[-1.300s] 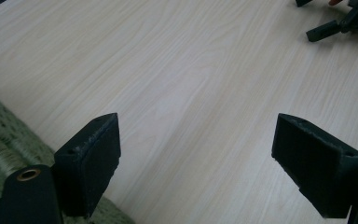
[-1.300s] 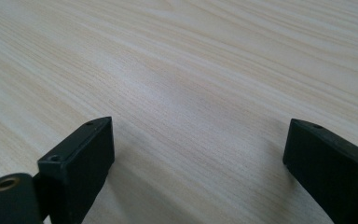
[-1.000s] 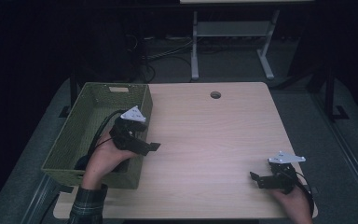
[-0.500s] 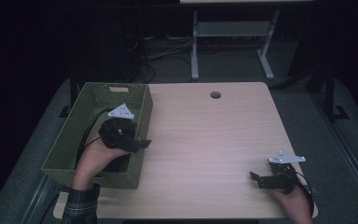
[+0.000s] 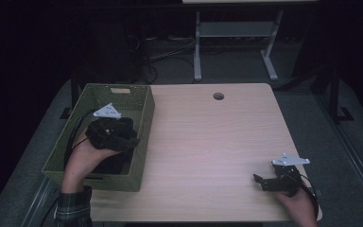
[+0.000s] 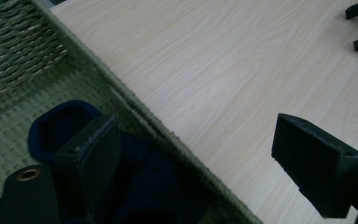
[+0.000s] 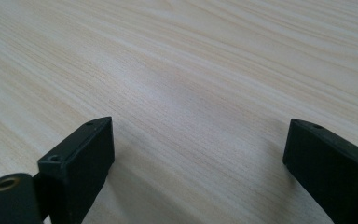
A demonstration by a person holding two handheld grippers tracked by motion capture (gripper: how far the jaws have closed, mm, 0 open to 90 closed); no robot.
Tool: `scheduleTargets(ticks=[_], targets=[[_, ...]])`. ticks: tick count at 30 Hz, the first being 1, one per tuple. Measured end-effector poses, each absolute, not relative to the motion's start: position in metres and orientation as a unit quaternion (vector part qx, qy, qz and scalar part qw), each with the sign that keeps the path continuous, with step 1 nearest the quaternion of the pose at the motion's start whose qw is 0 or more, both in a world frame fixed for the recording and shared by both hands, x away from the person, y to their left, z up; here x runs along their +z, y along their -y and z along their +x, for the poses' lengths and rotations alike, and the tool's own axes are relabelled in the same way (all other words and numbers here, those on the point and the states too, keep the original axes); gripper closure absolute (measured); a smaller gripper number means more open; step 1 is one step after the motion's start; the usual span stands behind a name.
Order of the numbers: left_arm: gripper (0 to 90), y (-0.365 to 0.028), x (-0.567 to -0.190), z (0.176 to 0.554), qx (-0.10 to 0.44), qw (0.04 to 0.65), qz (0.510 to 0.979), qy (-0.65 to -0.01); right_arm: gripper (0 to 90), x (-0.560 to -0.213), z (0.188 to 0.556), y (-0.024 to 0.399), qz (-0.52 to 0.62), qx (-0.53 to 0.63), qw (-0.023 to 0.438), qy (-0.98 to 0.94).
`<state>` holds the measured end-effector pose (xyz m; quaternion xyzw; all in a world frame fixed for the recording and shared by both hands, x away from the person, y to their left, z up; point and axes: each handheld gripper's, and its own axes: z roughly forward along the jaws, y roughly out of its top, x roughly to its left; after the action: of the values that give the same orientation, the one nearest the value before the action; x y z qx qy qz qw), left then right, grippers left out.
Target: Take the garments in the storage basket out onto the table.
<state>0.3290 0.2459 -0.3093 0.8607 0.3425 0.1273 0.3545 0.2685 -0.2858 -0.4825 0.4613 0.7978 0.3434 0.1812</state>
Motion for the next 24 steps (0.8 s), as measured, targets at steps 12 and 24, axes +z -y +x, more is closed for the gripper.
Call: scheduleTargets(ticks=[12,24], targets=[[15.2,-0.275,-0.311,0.330,0.146,0.336,0.848,-0.382,8.5,-0.482,0.268,0.286,0.461,0.344,0.180,-0.798],[15.2,-0.298,-0.318,0.332,0.163,0.305,0.839,-0.421,8.5,-0.483,0.268,0.286,0.462,0.343,0.180,-0.798]])
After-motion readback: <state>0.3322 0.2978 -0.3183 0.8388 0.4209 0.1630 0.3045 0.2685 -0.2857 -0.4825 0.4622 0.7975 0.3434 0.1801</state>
